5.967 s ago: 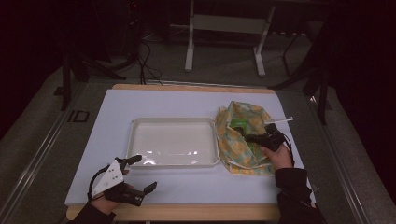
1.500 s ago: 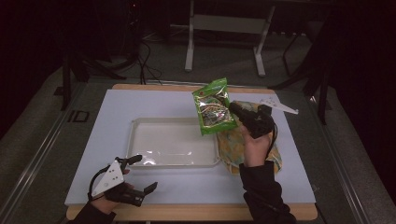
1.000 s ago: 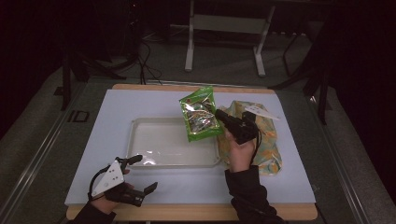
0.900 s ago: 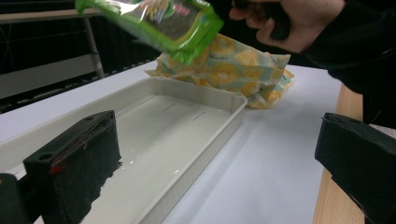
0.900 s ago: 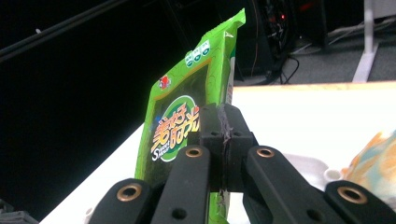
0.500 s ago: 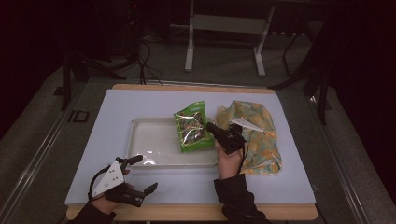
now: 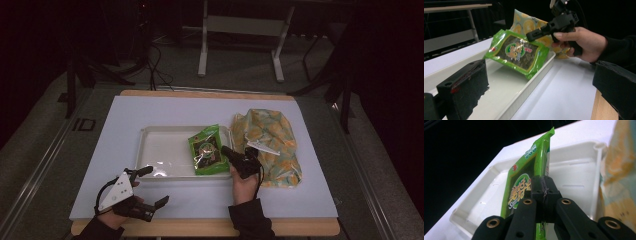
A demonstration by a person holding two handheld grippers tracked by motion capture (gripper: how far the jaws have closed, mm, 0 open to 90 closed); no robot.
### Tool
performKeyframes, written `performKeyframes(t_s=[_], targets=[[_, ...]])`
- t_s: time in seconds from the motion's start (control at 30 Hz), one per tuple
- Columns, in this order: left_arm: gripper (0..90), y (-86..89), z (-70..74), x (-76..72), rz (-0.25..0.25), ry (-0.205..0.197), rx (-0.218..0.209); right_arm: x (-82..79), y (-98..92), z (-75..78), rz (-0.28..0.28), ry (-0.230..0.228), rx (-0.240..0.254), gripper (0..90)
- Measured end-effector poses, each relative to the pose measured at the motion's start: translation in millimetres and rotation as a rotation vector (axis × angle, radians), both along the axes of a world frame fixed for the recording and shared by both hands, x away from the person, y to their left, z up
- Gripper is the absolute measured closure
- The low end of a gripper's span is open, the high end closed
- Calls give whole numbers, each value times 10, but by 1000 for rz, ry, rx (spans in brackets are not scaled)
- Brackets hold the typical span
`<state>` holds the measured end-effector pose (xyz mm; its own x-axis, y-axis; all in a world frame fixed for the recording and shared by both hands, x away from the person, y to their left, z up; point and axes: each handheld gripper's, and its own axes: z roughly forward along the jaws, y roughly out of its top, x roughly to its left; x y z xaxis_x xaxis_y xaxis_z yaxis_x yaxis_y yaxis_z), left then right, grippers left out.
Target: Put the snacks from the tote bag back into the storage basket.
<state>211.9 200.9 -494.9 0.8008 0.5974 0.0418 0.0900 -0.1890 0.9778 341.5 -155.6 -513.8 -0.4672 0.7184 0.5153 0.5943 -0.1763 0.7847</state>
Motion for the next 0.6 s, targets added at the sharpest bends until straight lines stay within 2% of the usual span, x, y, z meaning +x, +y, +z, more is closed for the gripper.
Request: performKeyframes(t_s=[0.2, 0.37, 0.6], targets=[[5, -1, -2, 5, 0, 1, -4, -37, -34, -106, -9, 25, -9, 897], [5, -2, -3, 6, -1, 1, -2, -60, -69, -134, -10, 36, -17, 896], [5, -4, -5, 14, -3, 2, 4, -54, -139, -219, -7, 95, -20, 894]])
